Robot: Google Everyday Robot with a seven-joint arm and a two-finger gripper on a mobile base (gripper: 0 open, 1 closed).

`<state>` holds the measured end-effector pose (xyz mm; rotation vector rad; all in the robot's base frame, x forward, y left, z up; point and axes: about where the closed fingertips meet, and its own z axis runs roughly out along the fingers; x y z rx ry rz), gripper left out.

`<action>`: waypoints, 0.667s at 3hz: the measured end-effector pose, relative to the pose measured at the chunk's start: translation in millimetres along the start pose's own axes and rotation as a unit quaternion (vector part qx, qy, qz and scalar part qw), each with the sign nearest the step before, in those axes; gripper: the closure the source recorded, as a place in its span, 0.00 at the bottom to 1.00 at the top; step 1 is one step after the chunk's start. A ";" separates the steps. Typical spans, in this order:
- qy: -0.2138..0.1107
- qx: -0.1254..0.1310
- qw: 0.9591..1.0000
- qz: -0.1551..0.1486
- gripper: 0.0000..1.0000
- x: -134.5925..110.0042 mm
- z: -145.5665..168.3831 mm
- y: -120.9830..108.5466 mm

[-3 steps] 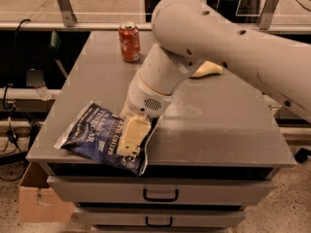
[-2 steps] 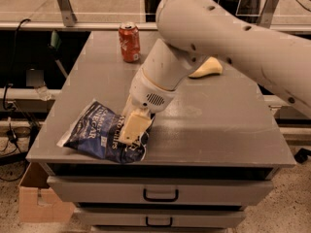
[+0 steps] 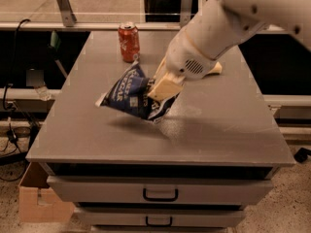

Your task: Move blue chip bag near sponge

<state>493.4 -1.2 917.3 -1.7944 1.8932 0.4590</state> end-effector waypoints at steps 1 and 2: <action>0.003 0.049 0.999 -0.001 1.00 7.1 -57.6 -21.6; -0.001 0.056 0.998 -0.003 1.00 3.5 -64.9 -24.5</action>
Offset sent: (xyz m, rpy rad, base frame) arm 0.0133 -0.0358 0.0408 -0.0063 -0.0745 -0.0482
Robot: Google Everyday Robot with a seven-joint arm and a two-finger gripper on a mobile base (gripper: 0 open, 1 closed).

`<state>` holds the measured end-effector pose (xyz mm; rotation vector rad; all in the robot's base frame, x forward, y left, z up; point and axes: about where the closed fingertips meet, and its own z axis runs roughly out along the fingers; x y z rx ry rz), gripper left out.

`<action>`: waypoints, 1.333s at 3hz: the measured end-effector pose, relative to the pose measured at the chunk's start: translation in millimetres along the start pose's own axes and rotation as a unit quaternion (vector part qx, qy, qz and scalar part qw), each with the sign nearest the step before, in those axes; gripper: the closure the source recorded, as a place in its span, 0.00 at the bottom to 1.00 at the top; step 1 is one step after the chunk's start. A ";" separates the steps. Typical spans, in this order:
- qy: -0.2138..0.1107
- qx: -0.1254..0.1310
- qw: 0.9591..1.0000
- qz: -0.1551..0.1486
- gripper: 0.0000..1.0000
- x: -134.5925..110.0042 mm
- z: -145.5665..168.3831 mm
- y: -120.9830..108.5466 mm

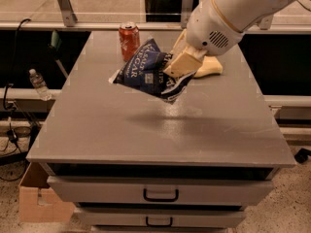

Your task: Move blue chip bag near sponge

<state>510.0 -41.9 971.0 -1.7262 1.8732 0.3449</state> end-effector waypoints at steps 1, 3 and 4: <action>0.002 0.035 0.999 0.027 1.00 25.3 -17.0 -12.7; -0.063 0.154 0.978 0.126 1.00 116.9 -79.8 -60.9; -0.082 0.196 0.965 0.155 1.00 158.0 -92.0 -104.5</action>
Offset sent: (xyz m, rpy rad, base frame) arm 0.0328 -0.1649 0.0282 0.1771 -0.1664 -0.3962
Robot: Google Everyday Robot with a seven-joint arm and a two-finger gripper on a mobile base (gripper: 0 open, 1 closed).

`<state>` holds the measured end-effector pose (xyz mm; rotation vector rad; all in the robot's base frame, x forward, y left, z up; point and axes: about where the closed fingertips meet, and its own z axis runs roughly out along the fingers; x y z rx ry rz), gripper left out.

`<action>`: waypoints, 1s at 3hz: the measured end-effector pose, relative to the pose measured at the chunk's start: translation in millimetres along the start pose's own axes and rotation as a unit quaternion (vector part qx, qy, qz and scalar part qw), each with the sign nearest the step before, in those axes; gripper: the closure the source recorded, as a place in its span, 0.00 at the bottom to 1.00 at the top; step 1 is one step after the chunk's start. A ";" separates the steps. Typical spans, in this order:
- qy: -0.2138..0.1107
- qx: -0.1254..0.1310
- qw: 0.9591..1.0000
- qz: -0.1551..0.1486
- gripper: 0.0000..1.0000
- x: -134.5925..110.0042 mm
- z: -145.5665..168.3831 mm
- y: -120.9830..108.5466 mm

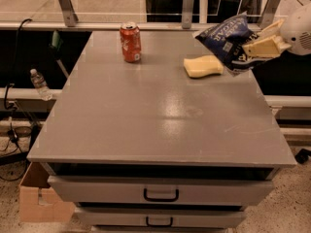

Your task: Move blue chip bag near sponge

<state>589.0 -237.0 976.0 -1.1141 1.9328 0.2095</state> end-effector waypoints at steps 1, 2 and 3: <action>-0.002 0.018 1.000 0.015 1.00 13.9 20.3 -52.2; 0.003 0.024 0.999 0.034 1.00 29.8 46.8 -88.1; 0.007 0.022 0.998 0.060 1.00 51.9 72.6 -104.2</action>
Offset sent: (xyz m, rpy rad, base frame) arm 0.1420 -0.0736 -0.0485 0.0392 0.0340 -0.1308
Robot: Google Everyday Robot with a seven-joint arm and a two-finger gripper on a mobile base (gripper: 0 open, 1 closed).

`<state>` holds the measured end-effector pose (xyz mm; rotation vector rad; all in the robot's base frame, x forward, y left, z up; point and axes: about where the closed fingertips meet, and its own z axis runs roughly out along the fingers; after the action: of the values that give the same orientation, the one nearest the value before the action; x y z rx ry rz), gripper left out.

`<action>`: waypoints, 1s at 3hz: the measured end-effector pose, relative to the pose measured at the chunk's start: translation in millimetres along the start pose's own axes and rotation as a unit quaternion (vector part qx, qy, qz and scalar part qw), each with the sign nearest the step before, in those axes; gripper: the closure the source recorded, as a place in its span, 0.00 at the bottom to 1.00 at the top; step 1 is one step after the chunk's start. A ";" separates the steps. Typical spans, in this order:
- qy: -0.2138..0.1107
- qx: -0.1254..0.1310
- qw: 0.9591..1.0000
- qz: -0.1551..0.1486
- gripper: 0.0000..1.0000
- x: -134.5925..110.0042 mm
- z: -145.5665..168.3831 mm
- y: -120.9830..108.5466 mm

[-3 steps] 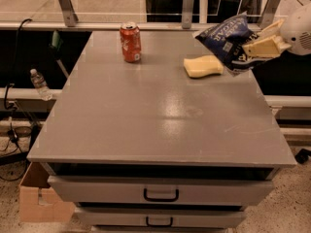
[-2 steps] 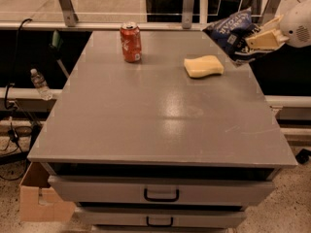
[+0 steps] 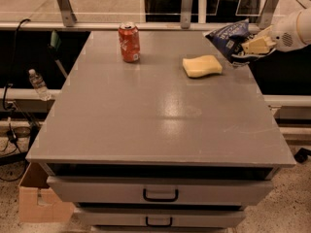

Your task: Move blue chip bag near sponge

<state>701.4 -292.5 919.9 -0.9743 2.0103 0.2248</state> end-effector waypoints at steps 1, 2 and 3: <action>0.007 -0.004 1.000 0.020 1.00 19.8 19.2 -5.6; 0.006 -0.019 0.999 0.034 0.83 32.0 36.4 -2.3; 0.003 -0.031 0.999 0.036 0.59 31.1 46.0 3.0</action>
Offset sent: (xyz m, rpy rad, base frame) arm 0.0174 -0.0027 -0.0647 0.0808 0.0869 -0.0128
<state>718.3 -285.4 867.4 -0.9438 2.0573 0.3259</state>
